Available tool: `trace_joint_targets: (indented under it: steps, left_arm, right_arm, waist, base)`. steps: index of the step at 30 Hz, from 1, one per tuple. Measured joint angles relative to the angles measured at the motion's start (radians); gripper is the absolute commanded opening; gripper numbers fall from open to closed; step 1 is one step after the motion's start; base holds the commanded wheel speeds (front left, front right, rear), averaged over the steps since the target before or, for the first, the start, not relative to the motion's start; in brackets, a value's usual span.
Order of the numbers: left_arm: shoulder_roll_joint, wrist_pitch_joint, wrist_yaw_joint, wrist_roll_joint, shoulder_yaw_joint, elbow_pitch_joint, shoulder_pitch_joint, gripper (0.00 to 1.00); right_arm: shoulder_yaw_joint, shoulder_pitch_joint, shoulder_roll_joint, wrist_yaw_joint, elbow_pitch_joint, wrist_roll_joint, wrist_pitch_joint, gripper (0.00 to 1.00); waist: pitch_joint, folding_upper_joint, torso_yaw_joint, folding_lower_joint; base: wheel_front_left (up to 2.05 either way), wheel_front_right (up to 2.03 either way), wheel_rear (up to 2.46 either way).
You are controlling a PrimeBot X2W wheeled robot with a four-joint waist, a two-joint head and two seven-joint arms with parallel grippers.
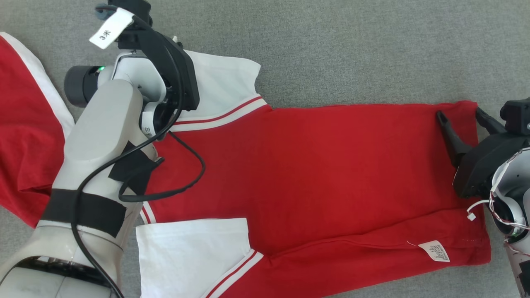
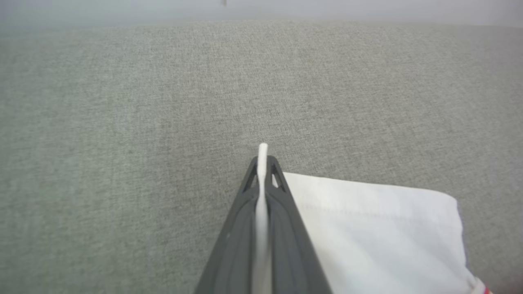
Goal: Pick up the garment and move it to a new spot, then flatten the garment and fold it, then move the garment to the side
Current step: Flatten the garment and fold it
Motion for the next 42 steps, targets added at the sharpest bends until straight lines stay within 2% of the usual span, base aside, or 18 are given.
trace_joint_targets:
  steps: [6, 12, 16, 18, 20, 21, 22, 24, 30, 34, 36, 37, 42]
  left_arm:
    - [0.0, -0.007, 0.008, -0.038, -0.039, -0.007, 0.001, 0.0]
    - [0.0, -0.008, 0.018, -0.067, -0.07, -0.012, 0.001, 0.0]
    - [0.001, -0.008, 0.019, -0.076, -0.087, -0.013, 0.001, 0.0]
    - [0.001, -0.008, 0.027, -0.098, -0.099, -0.017, 0.001, 0.0]
    - [0.001, -0.008, 0.027, -0.11, -0.111, -0.02, 0.001, 0.0]
    - [0.001, -0.008, 0.028, -0.113, -0.117, -0.021, 0.001, 0.0]
    - [0.001, -0.008, 0.028, -0.119, -0.122, -0.023, 0.001, 0.0]
    - [0.001, -0.008, 0.028, -0.126, -0.131, -0.025, 0.001, 0.0]
    - [0.001, -0.012, 0.036, -0.139, -0.154, -0.026, -0.003, 0.0]
    - [0.001, -0.017, 0.044, -0.167, -0.166, -0.026, -0.004, 0.0]
    - [0.001, -0.017, 0.044, -0.171, -0.173, -0.026, -0.004, 0.0]
    - [0.001, -0.019, 0.045, -0.173, -0.177, -0.026, -0.005, 0.0]
    - [0.001, -0.026, 0.053, -0.188, -0.19, -0.025, -0.013, 0.0]
  right_arm:
    - [-0.008, -0.011, -0.002, -0.033, 0.009, -0.011, 0.049, 1.0]
    - [-0.018, -0.012, -0.002, -0.051, 0.007, -0.011, 0.076, 0.98]
    - [-0.022, -0.016, -0.006, -0.051, 0.01, -0.01, 0.091, 0.78]
    - [-0.022, -0.026, -0.006, -0.05, 0.021, -0.004, 0.096, 0.76]
    - [-0.02, -0.041, -0.006, -0.049, 0.03, -0.003, 0.101, 0.61]
    - [-0.019, -0.048, -0.006, -0.046, 0.033, -0.003, 0.102, 0.58]
    - [-0.016, -0.055, -0.006, -0.043, 0.037, -0.003, 0.105, 0.59]
    - [-0.012, -0.063, -0.007, -0.041, 0.042, -0.003, 0.109, 0.49]
    - [-0.006, -0.08, -0.009, -0.037, 0.058, -0.003, 0.118, 0.51]
    - [-0.007, -0.083, -0.012, -0.032, 0.068, 0.003, 0.119, 0.45]
    - [-0.006, -0.086, -0.012, -0.027, 0.071, 0.007, 0.12, 0.27]
    - [-0.006, -0.09, -0.012, -0.024, 0.075, 0.007, 0.12, 0.0]
    - [-0.007, -0.103, -0.016, -0.022, 0.085, 0.007, 0.126, 0.0]
  waist:
    - [-0.002, 0.0, -0.004, 0.0]
    - [-0.006, 0.0, -0.016, 0.0]
    - [-0.007, 0.0, -0.02, 0.0]
    - [-0.007, 0.0, -0.023, 0.0]
    - [-0.005, 0.0, -0.024, 0.0]
    - [-0.004, 0.0, -0.024, 0.0]
    - [-0.003, 0.0, -0.025, 0.0]
    - [-0.001, 0.0001, -0.025, 0.0]
    - [0.005, 0.0, -0.023, 0.0]
    - [0.006, 0.0, -0.021, 0.0]
    - [0.007, 0.0, -0.02, 0.0]
    - [0.008, -0.0001, -0.02, 0.0]
    - [0.01, 0.0, -0.017, 0.0]
  base:
    - [0.0, 0.0, 0.0]
    - [0.0, 0.0, 0.0]
    - [0.0, 0.0, 0.0]
    - [0.0, 0.0, 0.0]
    - [0.0, 0.0, 0.0]
    - [0.0, 0.0, 0.0]
    - [0.0, 0.0, 0.0]
    - [0.0, 0.0, 0.0]
    - [0.0, 0.0, 0.0]
    - [0.0, 0.0, 0.0]
    - [0.0, 0.0, 0.0]
    - [0.0, 0.0, 0.0]
    - [0.0, 0.0, 0.0]
